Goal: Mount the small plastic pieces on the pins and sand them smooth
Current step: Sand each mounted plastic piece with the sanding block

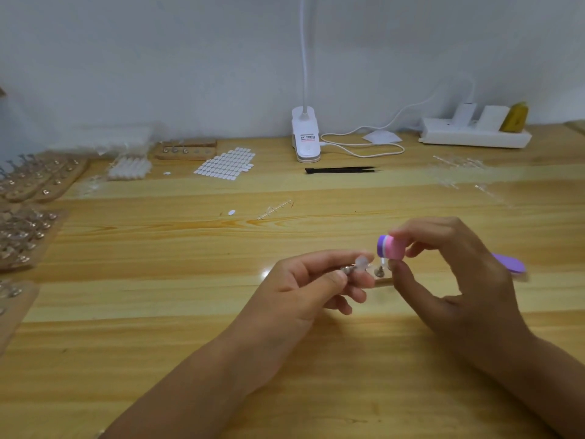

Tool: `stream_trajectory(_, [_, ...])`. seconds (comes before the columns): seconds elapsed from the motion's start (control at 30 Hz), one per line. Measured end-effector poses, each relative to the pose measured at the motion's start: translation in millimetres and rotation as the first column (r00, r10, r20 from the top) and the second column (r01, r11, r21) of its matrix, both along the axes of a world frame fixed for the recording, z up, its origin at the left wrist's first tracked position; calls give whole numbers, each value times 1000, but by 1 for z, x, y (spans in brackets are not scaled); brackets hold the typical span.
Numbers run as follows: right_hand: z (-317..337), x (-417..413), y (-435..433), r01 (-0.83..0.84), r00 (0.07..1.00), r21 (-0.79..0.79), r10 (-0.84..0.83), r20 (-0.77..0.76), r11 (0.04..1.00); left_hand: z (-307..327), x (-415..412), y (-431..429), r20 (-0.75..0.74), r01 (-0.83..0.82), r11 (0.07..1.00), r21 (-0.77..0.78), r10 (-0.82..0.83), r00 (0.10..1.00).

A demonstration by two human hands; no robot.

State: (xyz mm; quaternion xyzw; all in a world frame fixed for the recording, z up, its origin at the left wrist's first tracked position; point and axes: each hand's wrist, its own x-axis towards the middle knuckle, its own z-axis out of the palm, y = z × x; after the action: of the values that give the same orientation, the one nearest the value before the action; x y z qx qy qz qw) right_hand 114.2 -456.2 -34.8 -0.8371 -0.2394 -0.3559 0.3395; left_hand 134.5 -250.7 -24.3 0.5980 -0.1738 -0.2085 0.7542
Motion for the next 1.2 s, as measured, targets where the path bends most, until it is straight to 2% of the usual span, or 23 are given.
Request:
stream_trajectory(0.17, [3,-2,1,30,994,-52,-24,109,998,-1,-5,-4,123,-95,988,121,80,989])
stream_trajectory(0.3, [4,-4,1,55,981,-122,-31,193,991,1,-8,-4,122,-70,993,96,58,991])
stream_trajectory(0.53, [4,-2,1,70,979,-97,-50,196,993,0,-5,-3,172,-139,985,99,120,978])
stream_trajectory(0.67, [3,-4,2,-3,991,-68,12,132,998,-1,-4,-1,139,-149,987,65,139,980])
stream_trajectory(0.8, [6,-10,4,-78,996,15,79,-48,997,-2,-5,-1,103,-152,985,79,144,984])
stream_trajectory(0.93, [8,-17,1,-159,958,99,178,-225,982,0,-6,0,100,-137,988,75,129,987])
stream_trajectory(1.1, [4,-15,6,-111,956,-10,104,-275,994,0,-8,-3,168,-146,987,71,132,977])
stream_trajectory(1.2, [1,-10,10,-108,973,-67,92,-213,992,0,-8,-3,186,-149,987,52,137,973])
